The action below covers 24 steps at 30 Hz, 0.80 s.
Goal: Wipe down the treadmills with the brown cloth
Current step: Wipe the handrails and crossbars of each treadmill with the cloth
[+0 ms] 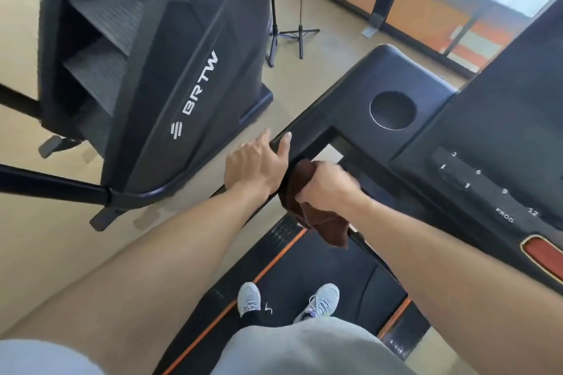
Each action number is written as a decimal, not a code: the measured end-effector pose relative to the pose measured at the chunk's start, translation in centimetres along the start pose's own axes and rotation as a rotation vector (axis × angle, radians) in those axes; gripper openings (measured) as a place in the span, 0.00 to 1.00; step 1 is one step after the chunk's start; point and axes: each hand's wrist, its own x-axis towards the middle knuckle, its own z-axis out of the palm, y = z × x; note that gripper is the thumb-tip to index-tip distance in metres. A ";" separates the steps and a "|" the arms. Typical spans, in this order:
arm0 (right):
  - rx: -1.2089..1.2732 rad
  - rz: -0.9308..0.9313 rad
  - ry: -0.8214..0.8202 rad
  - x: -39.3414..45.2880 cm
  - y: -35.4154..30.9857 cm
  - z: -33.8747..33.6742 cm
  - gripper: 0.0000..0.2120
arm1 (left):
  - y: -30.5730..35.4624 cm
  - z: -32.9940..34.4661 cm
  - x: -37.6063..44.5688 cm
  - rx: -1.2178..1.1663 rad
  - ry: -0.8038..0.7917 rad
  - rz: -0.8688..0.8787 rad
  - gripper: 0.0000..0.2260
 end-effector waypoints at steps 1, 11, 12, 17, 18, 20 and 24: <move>-0.080 -0.024 0.162 -0.7 -0.4 1.1 0.13 | 0.0 0.0 -0.1 0.002 0.006 0.006 0.32; -0.088 -0.068 0.217 -2.6 0.1 1.2 0.21 | -1.0 1.0 -0.5 0.063 0.137 0.378 0.37; -0.087 -0.051 0.193 -3.1 0.6 1.1 0.23 | -1.1 1.3 -0.5 0.113 0.145 0.438 0.37; -0.073 0.036 0.102 -6.9 5.7 1.3 0.23 | -1.2 1.8 -0.5 0.234 0.111 0.561 0.35; -0.072 0.057 0.093 -8.1 7.3 1.4 0.24 | -1.2 1.7 -0.4 0.224 0.101 0.562 0.35; -0.095 0.132 0.065 -11.0 10.8 1.5 0.27 | -1.2 1.6 -0.4 0.217 0.104 0.566 0.34; -0.093 0.275 0.016 -15.2 15.2 2.0 0.31 | -1.2 1.8 -0.3 0.209 0.099 0.567 0.34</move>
